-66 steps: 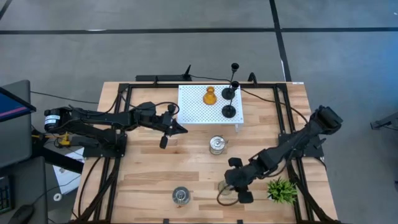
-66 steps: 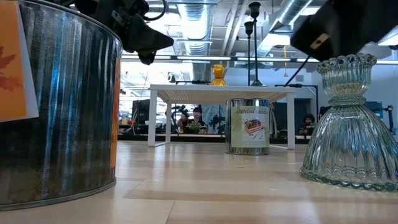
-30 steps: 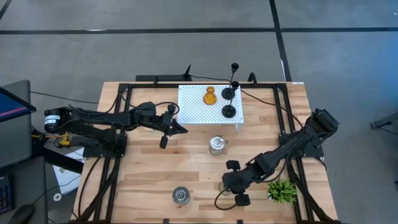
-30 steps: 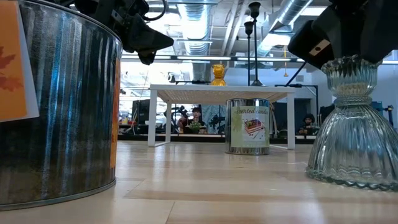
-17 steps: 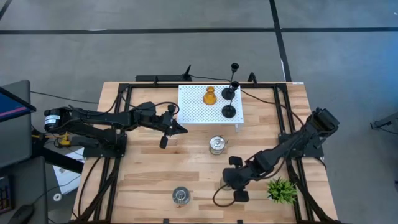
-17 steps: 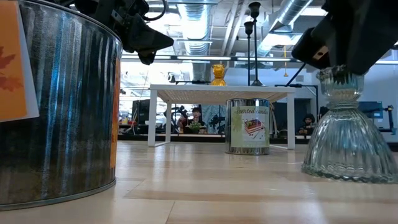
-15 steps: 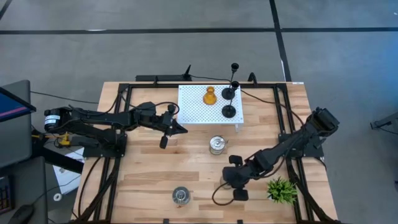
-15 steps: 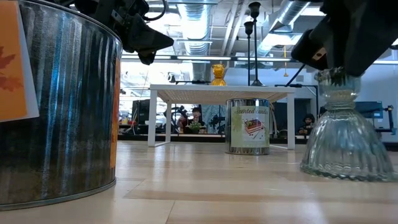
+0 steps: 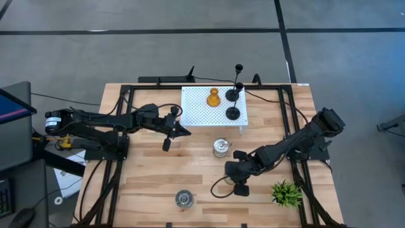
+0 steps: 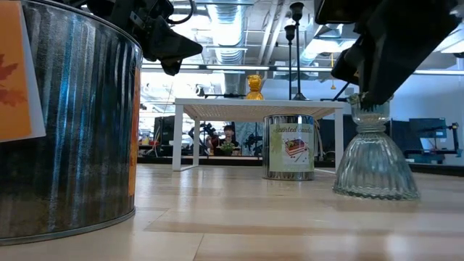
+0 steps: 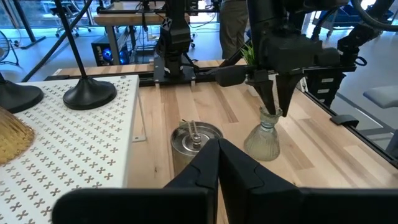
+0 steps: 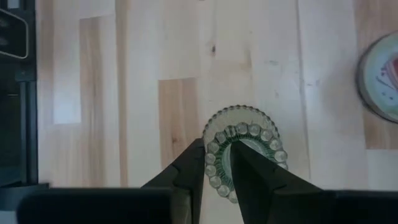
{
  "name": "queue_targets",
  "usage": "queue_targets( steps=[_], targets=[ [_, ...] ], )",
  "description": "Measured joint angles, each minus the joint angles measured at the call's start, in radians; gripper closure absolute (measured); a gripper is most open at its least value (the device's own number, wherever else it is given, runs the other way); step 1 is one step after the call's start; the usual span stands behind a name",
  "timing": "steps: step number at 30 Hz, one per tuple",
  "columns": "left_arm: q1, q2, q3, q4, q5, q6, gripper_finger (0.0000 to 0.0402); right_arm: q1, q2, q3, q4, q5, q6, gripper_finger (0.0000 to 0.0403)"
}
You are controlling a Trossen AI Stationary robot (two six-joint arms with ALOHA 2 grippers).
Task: Pick & Place candle stick holders
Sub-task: Put the green glass candle holder on the shelf align with the other brown candle holder
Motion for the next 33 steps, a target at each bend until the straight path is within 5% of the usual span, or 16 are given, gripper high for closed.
queue_targets(
  steps=[11, 25, 33],
  targets=[
    [0.0, 0.0, 0.0, 0.0, 0.0, 0.0, 0.0394, 0.012, 0.011, 0.132, -0.268, 0.097, -0.001, 0.0389],
    [0.0, 0.0, 0.0, 0.0, 0.0, 0.0, 0.0394, 0.018, 0.012, 0.289, -0.457, 0.143, -0.012, 0.0401],
    [0.0, 0.0, 0.0, 0.0, 0.0, 0.0, 0.0394, 0.016, 0.009, 0.45, -0.605, 0.297, -0.046, 0.0402]
  ],
)
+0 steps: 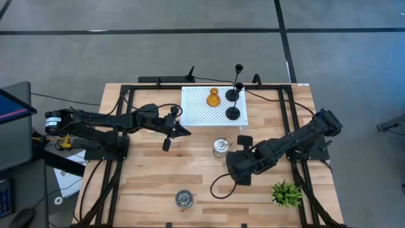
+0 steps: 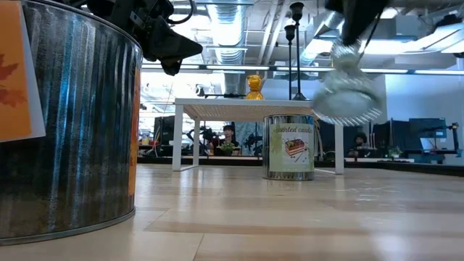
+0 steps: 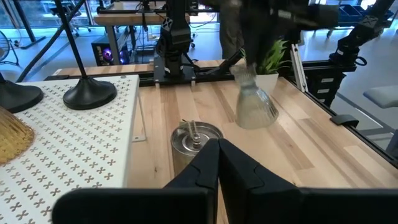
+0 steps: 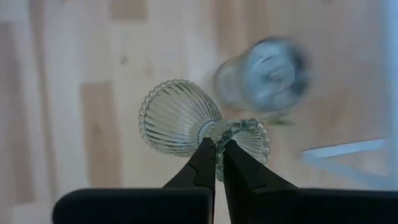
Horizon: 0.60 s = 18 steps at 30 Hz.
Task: Pick & Place candle stick holders
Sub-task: Put the green glass candle holder on the shelf align with the other brown candle holder
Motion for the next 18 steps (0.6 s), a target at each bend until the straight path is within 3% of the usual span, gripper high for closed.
queue_targets(
  steps=[10, 18],
  targets=[
    [0.0, 0.0, 0.0, 0.0, 0.0, 0.0, 0.0394, -0.064, -0.001, 0.109, 0.008, 0.247, -0.242, 0.0403],
    [0.0, 0.0, 0.0, 0.0, 0.0, 0.0, 0.0394, -0.204, -0.001, 0.115, 0.119, 0.277, -0.495, 0.0403]
  ],
)
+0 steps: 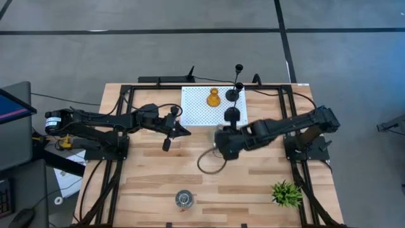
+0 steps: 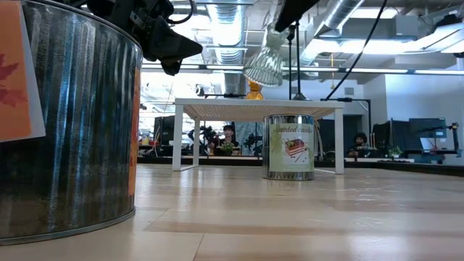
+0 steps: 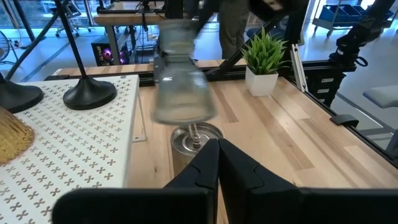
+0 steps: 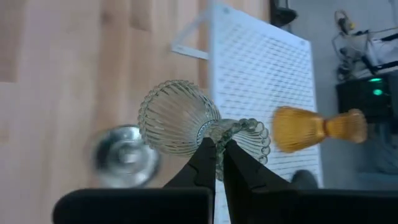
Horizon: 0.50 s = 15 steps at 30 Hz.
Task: Pick & Place candle stick holders
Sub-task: Put the green glass candle holder on the shelf align with the other brown candle holder
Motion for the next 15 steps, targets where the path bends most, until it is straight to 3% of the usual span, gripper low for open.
queue_targets(
  steps=[15],
  targets=[
    [0.0, 0.0, 0.0, 0.0, 0.0, 0.0, 0.0394, -0.185, 0.0, 0.0, 0.058, 0.005, -0.298, 0.0403]
  ],
)
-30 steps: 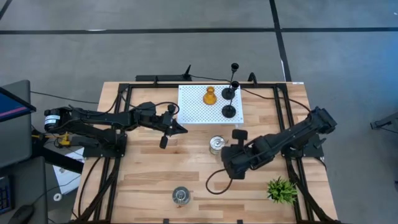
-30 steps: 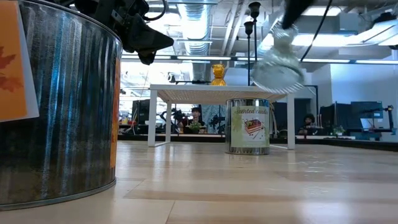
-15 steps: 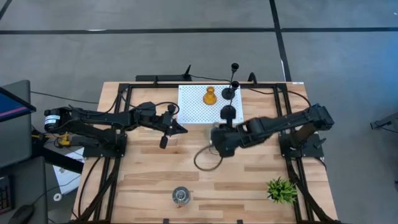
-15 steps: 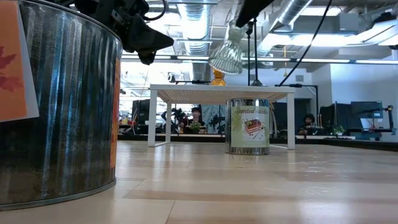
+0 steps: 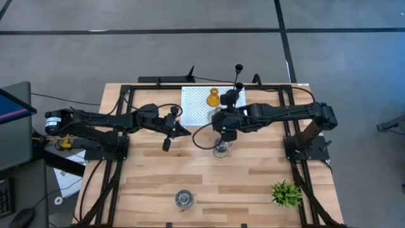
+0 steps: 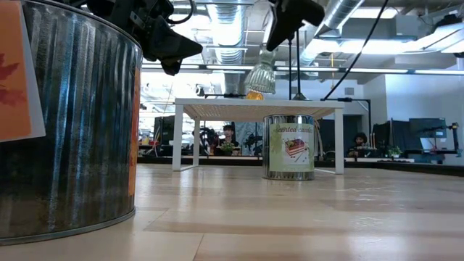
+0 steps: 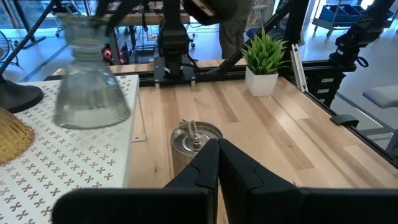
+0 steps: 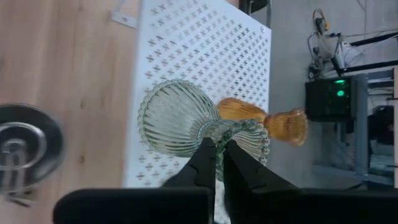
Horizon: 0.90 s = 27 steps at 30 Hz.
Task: Pick & Place candle stick holders
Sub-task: Put the green glass candle holder on the shelf align with the other brown candle holder
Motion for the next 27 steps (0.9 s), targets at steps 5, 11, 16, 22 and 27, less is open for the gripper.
queue_targets(
  steps=[5, 11, 16, 22, 27],
  targets=[
    [0.0, 0.0, 0.0, 0.0, 0.0, 0.0, 0.0394, -0.036, 0.0, 0.0, 0.01, -0.001, -0.037, 0.0403],
    [0.0, 0.0, 0.0, 0.0, 0.0, 0.0, 0.0394, -0.066, 0.0, 0.0, 0.02, -0.045, -0.062, 0.0403],
    [0.0, 0.0, 0.0, 0.0, 0.0, 0.0, 0.0394, -0.081, 0.018, 0.002, 0.024, -0.088, -0.062, 0.0403],
    [0.0, 0.0, 0.0, 0.0, 0.0, 0.0, 0.0394, -0.086, 0.049, 0.003, 0.018, -0.065, -0.081, 0.0403],
    [0.0, 0.0, 0.0, 0.001, 0.0, 0.0, 0.0394, -0.088, 0.063, 0.005, 0.006, -0.038, -0.089, 0.0403]
  ],
)
